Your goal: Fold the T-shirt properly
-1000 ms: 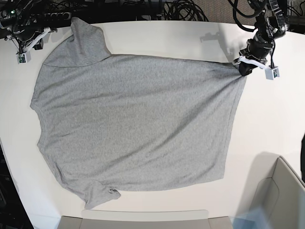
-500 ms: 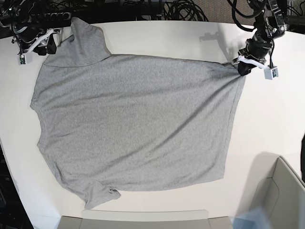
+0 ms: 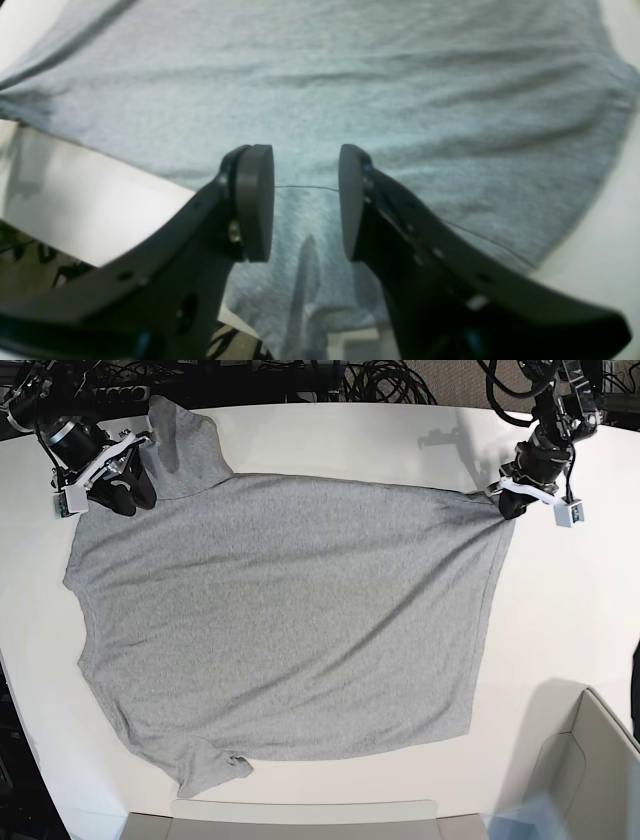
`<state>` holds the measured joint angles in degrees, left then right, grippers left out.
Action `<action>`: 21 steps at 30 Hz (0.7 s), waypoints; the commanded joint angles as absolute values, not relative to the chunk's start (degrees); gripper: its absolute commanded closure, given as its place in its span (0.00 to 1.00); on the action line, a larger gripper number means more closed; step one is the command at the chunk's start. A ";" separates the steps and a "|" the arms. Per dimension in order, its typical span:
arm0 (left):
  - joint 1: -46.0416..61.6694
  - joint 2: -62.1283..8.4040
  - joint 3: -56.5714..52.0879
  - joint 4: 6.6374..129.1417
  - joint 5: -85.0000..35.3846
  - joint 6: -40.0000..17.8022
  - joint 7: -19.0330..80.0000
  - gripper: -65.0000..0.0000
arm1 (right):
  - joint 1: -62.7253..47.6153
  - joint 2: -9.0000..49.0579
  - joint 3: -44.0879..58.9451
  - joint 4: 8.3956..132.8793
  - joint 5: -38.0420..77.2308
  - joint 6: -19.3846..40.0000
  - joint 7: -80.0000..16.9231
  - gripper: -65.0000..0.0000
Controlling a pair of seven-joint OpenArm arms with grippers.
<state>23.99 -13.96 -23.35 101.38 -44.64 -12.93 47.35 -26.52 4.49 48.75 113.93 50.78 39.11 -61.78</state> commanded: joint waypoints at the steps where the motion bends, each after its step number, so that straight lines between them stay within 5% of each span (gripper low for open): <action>1: 23.96 -14.55 -23.52 102.20 -45.05 -13.32 46.29 1.00 | -26.59 4.62 49.27 115.12 52.00 40.00 -60.26 0.66; 21: 23.78 -14.55 -23.52 102.20 -45.05 -13.32 46.29 1.00 | -25.01 4.70 49.19 117.05 58.95 40.00 -66.42 0.66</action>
<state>23.83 -13.96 -23.35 101.34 -44.62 -12.93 47.55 -25.08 4.21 48.95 116.14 57.52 39.11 -67.59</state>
